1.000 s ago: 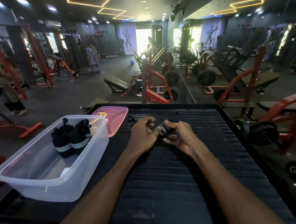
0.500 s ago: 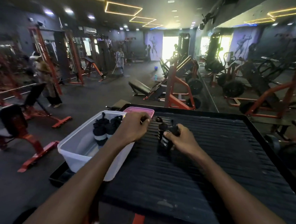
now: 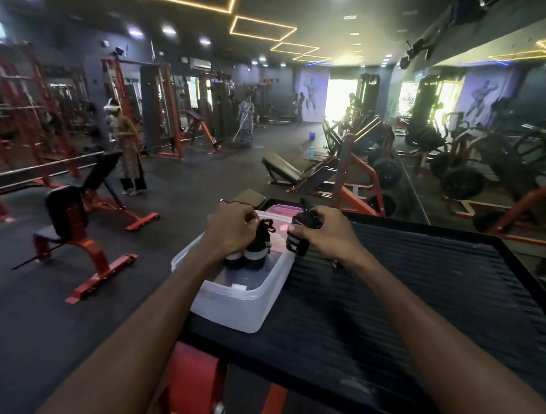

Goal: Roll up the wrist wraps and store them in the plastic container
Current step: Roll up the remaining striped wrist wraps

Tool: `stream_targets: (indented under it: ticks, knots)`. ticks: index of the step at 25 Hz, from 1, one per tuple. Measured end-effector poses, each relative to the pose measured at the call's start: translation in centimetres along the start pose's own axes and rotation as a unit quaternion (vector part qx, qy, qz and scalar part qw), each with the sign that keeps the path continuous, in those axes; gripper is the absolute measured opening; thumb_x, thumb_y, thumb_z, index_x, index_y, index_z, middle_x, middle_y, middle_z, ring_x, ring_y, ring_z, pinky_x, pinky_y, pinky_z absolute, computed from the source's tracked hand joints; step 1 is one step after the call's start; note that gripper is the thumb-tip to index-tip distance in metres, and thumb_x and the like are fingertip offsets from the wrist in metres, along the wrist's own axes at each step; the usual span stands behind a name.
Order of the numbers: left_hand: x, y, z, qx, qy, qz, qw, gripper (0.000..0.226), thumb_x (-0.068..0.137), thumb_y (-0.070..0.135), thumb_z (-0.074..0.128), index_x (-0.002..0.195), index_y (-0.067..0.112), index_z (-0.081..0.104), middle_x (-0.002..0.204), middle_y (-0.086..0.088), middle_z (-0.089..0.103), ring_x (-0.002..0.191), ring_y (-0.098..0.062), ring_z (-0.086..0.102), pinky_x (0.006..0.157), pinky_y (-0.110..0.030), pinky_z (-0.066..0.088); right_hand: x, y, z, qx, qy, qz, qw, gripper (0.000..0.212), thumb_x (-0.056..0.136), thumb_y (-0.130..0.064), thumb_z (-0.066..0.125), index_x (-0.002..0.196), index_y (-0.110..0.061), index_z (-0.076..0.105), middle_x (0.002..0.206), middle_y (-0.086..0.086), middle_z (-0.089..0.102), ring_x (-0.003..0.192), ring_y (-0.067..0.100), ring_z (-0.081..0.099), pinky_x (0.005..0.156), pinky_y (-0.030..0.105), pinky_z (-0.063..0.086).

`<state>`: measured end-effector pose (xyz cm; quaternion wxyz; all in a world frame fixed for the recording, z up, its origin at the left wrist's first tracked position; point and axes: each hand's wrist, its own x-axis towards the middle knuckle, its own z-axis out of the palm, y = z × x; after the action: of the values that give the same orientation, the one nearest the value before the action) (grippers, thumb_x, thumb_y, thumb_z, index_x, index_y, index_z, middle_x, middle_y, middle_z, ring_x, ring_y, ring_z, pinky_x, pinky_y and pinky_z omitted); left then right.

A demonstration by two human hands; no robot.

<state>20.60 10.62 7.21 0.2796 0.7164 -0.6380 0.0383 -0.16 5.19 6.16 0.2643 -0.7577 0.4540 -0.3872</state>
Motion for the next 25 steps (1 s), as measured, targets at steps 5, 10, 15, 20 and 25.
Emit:
stream_targets:
  ticks: [5,10,15,20,25]
  knots:
    - [1.8,-6.9,0.0,0.086,-0.029,-0.103,0.991,0.026,0.075,0.04,0.038,0.079,0.034,0.064,0.104,-0.007,0.07,0.104,-0.036,0.058,0.094,-0.05,0.045,1.0,-4.8,3.4,-0.048,-0.058,-0.069,0.995,0.029,0.074,-0.033,0.086,0.097,-0.022,0.073,0.09,-0.007,0.071,0.087,0.012,0.065,0.071,0.025,0.044]
    - [0.7,-7.8,-1.8,0.05,-0.074,-0.091,0.992,0.017,0.082,0.033,0.051,0.076,0.033,0.067,0.103,-0.006,0.073,0.093,-0.034,0.063,0.086,-0.045,0.054,2.6,-6.3,7.3,-0.114,-0.144,-0.061,0.981,0.025,0.073,-0.03,0.086,0.09,-0.02,0.071,0.089,-0.001,0.071,0.083,0.014,0.063,0.069,0.024,0.042]
    - [0.2,-9.1,-1.0,0.043,-0.102,-0.071,0.991,0.019,0.087,0.017,0.055,0.095,0.019,0.072,0.11,-0.011,0.072,0.099,-0.032,0.064,0.079,-0.033,0.049,3.3,-6.8,11.5,-0.153,-0.178,-0.065,0.97,0.025,0.064,-0.026,0.087,0.073,-0.012,0.068,0.074,0.003,0.071,0.069,0.017,0.065,0.06,0.03,0.051]
    - [0.0,-9.8,-0.7,0.027,-0.087,-0.061,0.994,0.02,0.087,0.015,0.055,0.102,0.011,0.068,0.109,-0.014,0.071,0.099,-0.035,0.064,0.077,-0.035,0.049,3.5,-7.1,13.9,-0.196,-0.215,-0.078,0.954,0.013,0.071,-0.014,0.078,0.08,-0.007,0.073,0.079,0.015,0.074,0.076,0.029,0.071,0.067,0.036,0.057]
    - [-0.1,-9.8,-0.4,0.008,-0.067,-0.064,0.996,0.023,0.087,0.011,0.054,0.107,0.006,0.062,0.113,-0.017,0.066,0.102,-0.036,0.06,0.085,-0.04,0.05,3.4,-6.2,15.2,-0.236,-0.2,-0.091,0.947,0.02,0.075,-0.011,0.073,0.093,-0.001,0.073,0.096,0.02,0.073,0.092,0.037,0.067,0.066,0.03,0.042]
